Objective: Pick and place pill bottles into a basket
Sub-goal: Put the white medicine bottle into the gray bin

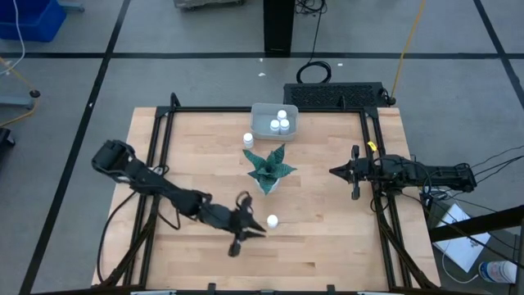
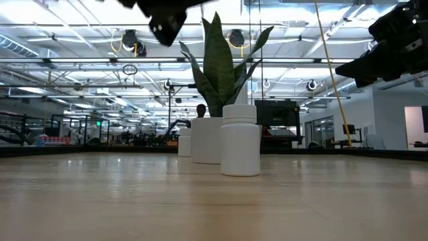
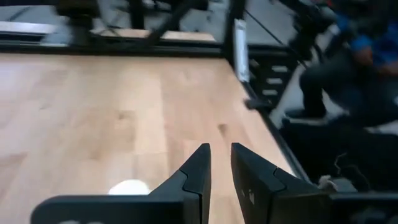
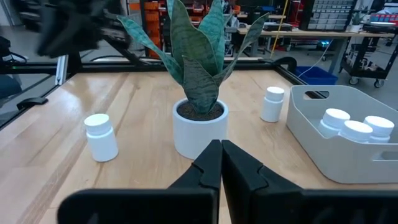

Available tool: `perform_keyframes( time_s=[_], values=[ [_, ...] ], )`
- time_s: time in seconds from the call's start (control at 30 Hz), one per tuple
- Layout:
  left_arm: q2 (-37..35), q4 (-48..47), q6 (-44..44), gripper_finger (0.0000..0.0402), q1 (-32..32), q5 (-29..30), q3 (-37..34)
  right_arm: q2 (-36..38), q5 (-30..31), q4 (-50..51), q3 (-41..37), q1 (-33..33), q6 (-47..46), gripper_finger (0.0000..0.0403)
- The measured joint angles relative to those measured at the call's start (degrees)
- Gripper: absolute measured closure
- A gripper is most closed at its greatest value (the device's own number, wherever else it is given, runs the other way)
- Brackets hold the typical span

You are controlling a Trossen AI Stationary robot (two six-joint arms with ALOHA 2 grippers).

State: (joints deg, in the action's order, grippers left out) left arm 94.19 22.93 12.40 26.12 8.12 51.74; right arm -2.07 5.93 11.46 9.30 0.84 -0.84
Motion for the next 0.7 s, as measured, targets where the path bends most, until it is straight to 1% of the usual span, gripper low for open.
perform_keyframes(
  time_s=[0.1,0.2,0.27,0.37,0.47,0.57,0.63,0.7],
  values=[
    [1.6,-6.8,-2.1,0.0334,0.6,0.3,4.6,0.0,0.0,0.0,0.0,0.0,0.0,0.0399],
    [2.2,-11.7,-3.1,0.0334,0.2,2.8,7.3,0.0,0.0,0.0,0.0,0.0,0.0,0.0401],
    [2.1,-14.2,-2.5,0.0334,-0.5,4.2,8.4,0.0,0.0,0.0,0.0,0.0,0.0,0.0402],
    [2.1,-17.4,0.8,0.0334,-2.0,6.2,8.9,0.0,0.0,0.0,0.0,0.0,0.0,0.0400],
    [2.1,-17.9,1.3,0.0332,-3.1,5.5,8.9,0.0,0.0,0.0,0.0,0.0,0.0,0.0399],
    [2.4,-18.2,1.8,0.0309,-3.3,5.1,8.9,0.0,0.0,0.0,0.0,0.0,0.0,0.0400],
    [2.4,-18.3,1.8,0.0280,-3.2,5.1,8.9,0.0,0.0,0.0,0.0,0.0,0.0,0.0401],
    [2.4,-18.2,1.8,0.0243,-3.3,5.4,8.9,0.0,0.0,0.0,0.0,0.0,0.0,0.0401]
  ],
)
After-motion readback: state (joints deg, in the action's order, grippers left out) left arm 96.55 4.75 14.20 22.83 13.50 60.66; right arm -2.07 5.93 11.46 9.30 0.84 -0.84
